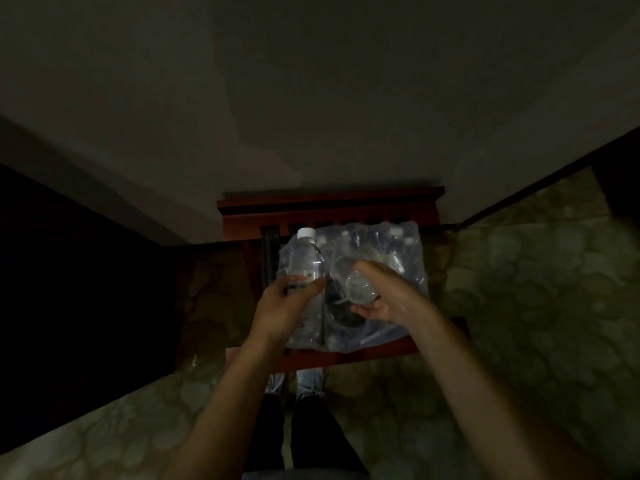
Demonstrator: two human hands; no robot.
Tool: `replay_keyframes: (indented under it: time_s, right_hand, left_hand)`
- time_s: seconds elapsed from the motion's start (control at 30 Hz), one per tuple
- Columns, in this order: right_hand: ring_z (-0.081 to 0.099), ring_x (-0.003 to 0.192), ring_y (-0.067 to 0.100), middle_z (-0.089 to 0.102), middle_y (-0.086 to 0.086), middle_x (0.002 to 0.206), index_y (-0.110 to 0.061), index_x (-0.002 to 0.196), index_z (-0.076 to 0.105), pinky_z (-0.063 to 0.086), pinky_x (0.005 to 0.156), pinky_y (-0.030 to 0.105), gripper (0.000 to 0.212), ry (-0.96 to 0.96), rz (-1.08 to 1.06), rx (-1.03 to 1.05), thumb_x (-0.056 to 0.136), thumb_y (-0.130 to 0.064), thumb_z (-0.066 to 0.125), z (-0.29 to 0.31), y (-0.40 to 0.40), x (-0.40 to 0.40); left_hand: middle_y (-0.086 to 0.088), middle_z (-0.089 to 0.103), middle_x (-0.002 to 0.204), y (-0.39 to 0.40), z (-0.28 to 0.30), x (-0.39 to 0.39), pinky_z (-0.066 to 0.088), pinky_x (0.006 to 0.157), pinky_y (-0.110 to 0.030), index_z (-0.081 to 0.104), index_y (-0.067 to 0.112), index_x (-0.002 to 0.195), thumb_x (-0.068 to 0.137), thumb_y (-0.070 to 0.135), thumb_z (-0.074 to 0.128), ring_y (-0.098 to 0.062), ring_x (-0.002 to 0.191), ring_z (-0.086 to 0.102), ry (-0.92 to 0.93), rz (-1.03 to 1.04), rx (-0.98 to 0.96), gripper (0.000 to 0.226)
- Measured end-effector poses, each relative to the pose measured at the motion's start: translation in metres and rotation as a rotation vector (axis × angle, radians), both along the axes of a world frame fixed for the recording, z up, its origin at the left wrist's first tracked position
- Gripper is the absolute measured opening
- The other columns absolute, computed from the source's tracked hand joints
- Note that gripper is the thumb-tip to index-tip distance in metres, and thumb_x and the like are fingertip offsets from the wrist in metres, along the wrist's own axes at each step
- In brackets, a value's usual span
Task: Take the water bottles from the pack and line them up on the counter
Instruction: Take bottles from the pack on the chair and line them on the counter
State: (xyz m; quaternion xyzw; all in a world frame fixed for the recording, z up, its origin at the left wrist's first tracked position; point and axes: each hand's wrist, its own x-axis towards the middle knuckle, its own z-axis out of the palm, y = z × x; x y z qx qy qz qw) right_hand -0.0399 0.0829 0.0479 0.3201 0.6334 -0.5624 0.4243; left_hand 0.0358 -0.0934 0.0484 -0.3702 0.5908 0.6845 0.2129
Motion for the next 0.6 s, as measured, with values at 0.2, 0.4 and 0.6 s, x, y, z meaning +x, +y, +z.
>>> replay_keyframes:
  time_s: [0.2, 0.4, 0.6]
  right_hand:
    - [0.076, 0.068, 0.025, 0.077, 0.012, 0.086, -0.019, 0.104, 0.067, 0.058, 0.057, 0.032, 0.047, 0.032, -0.078, -0.13, 0.066, -0.042, 0.085, 0.047, -0.005, 0.003]
    - [0.075, 0.082, 0.032, 0.075, 0.018, 0.1, -0.018, 0.114, 0.061, 0.059, 0.062, 0.033, 0.059, 0.157, -0.016, -0.315, 0.065, -0.041, 0.085, 0.087, -0.023, 0.032]
    - [0.069, 0.108, 0.031, 0.07, 0.014, 0.119, -0.024, 0.127, 0.06, 0.057, 0.087, 0.041, 0.056, 0.397, 0.18, -0.559, 0.076, -0.029, 0.081, 0.131, -0.046, 0.02]
  left_hand:
    - [-0.008, 0.07, 0.112, -0.008, 0.048, -0.004, 0.06, 0.083, -0.046, 0.057, 0.016, 0.119, 0.075, 0.044, 0.081, -0.025, 0.098, 0.072, 0.062, 0.121, -0.037, 0.058]
    - [-0.012, 0.071, 0.107, -0.026, 0.1, -0.01, 0.06, 0.085, -0.05, 0.058, 0.014, 0.114, 0.072, 0.044, 0.082, -0.029, 0.094, 0.073, 0.15, 0.236, -0.053, 0.057]
    - [-0.014, 0.077, 0.086, -0.051, 0.153, -0.003, 0.061, 0.056, -0.029, 0.071, 0.01, 0.096, 0.094, 0.038, 0.058, -0.021, 0.069, 0.076, 0.32, 0.289, -0.061, 0.031]
